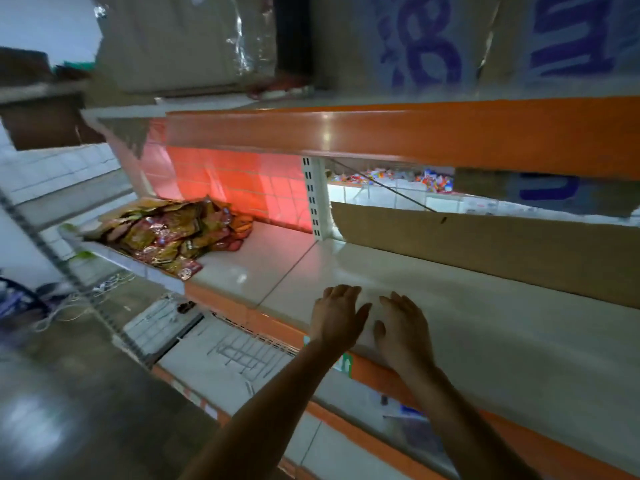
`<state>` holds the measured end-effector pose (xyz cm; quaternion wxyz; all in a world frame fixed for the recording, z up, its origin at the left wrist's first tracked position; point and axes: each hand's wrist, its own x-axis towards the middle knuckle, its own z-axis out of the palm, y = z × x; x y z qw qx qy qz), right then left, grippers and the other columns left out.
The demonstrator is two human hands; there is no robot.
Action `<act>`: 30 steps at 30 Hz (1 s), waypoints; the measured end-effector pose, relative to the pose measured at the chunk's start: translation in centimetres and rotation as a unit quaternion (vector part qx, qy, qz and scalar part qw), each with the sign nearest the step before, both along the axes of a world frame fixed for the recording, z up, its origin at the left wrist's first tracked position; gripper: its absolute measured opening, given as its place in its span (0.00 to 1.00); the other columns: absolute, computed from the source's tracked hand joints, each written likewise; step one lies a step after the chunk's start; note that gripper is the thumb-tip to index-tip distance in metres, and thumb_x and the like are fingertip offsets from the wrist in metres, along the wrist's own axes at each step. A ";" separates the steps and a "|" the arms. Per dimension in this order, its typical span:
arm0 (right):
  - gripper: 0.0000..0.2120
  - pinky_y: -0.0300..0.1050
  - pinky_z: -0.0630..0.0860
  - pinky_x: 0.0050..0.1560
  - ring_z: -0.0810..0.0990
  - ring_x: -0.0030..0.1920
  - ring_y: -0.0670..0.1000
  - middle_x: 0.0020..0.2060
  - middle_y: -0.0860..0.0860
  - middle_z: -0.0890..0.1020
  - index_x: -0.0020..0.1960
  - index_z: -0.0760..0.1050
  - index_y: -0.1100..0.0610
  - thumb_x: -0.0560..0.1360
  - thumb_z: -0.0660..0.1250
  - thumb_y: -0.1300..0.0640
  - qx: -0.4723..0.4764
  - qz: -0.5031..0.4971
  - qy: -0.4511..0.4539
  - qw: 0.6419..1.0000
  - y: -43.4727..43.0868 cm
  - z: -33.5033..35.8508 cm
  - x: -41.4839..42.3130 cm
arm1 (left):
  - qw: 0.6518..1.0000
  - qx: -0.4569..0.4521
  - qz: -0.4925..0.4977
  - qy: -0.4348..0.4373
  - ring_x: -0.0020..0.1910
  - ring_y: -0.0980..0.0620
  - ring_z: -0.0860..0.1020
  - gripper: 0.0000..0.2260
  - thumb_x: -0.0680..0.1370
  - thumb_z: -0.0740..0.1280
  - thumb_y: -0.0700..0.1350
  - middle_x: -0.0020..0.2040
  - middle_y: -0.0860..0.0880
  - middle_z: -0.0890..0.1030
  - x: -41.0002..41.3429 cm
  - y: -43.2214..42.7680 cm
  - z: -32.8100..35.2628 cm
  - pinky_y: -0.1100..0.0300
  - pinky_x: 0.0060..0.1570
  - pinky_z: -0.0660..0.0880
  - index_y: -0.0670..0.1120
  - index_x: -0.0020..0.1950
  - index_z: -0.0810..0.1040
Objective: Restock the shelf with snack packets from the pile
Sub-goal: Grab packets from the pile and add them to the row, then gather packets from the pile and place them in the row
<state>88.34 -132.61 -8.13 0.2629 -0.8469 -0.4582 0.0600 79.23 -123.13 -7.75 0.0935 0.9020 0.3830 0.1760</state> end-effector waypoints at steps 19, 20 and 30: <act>0.20 0.49 0.61 0.74 0.63 0.73 0.51 0.70 0.49 0.70 0.70 0.69 0.51 0.79 0.62 0.55 0.019 0.120 0.009 0.993 27.2 0.0 -14.4 | 0.989 -0.010 0.146 0.007 0.68 0.47 0.68 0.22 0.80 0.60 0.57 0.69 0.48 0.72 -15.5 24.2 -0.4 0.51 0.64 0.69 0.50 0.71 0.68; 0.20 0.48 0.60 0.74 0.64 0.72 0.51 0.70 0.49 0.70 0.70 0.69 0.52 0.78 0.62 0.56 0.025 0.128 0.006 0.991 28.6 0.1 -14.7 | 0.989 -0.008 0.150 0.008 0.68 0.47 0.68 0.22 0.80 0.60 0.57 0.69 0.48 0.72 -15.8 25.6 -0.3 0.51 0.64 0.69 0.50 0.71 0.67; 0.13 0.46 0.71 0.57 0.74 0.58 0.56 0.58 0.54 0.78 0.60 0.74 0.57 0.77 0.63 0.56 0.046 0.126 0.017 0.991 39.3 -0.1 -17.9 | 0.983 0.021 0.178 -0.026 0.67 0.46 0.68 0.17 0.81 0.58 0.51 0.68 0.47 0.72 -19.2 36.4 0.0 0.53 0.62 0.69 0.47 0.69 0.69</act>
